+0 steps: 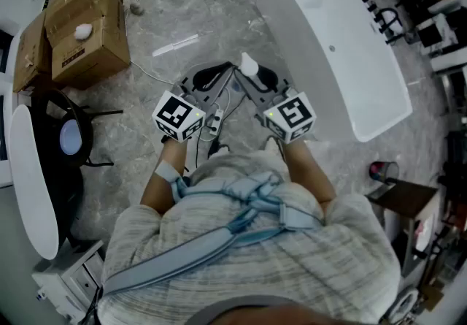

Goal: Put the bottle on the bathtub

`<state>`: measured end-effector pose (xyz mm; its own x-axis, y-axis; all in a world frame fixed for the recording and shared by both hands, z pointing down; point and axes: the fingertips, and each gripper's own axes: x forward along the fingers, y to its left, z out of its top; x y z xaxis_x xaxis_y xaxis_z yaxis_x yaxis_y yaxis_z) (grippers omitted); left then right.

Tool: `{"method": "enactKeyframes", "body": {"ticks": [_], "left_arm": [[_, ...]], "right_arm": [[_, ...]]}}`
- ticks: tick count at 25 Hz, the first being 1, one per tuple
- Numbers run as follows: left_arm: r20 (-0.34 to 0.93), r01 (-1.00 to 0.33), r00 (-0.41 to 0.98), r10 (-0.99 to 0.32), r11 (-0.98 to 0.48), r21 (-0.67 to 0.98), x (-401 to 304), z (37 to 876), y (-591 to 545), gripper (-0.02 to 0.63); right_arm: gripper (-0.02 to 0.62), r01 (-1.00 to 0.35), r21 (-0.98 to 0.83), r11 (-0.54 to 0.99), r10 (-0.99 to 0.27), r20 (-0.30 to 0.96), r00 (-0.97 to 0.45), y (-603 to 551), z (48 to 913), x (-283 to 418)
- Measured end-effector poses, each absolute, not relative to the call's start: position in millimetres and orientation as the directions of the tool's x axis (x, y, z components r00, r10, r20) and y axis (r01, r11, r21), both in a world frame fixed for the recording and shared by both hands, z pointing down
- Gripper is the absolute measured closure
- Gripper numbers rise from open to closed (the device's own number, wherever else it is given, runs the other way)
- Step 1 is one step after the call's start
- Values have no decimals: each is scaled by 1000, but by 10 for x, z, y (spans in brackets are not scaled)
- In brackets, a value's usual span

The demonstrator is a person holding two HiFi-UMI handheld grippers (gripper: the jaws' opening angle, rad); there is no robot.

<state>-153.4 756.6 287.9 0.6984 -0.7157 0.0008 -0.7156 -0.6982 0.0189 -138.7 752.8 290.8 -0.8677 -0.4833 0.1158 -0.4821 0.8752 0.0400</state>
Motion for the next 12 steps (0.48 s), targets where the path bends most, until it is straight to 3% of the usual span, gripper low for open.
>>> {"method": "enactKeyframes", "body": {"ticks": [12], "left_arm": [[2, -718, 696, -718, -696, 24, -1559, 2898, 7577, 600]], "right_arm": [[483, -480, 13, 877, -479, 108, -871, 7527, 2909, -1395]]}}
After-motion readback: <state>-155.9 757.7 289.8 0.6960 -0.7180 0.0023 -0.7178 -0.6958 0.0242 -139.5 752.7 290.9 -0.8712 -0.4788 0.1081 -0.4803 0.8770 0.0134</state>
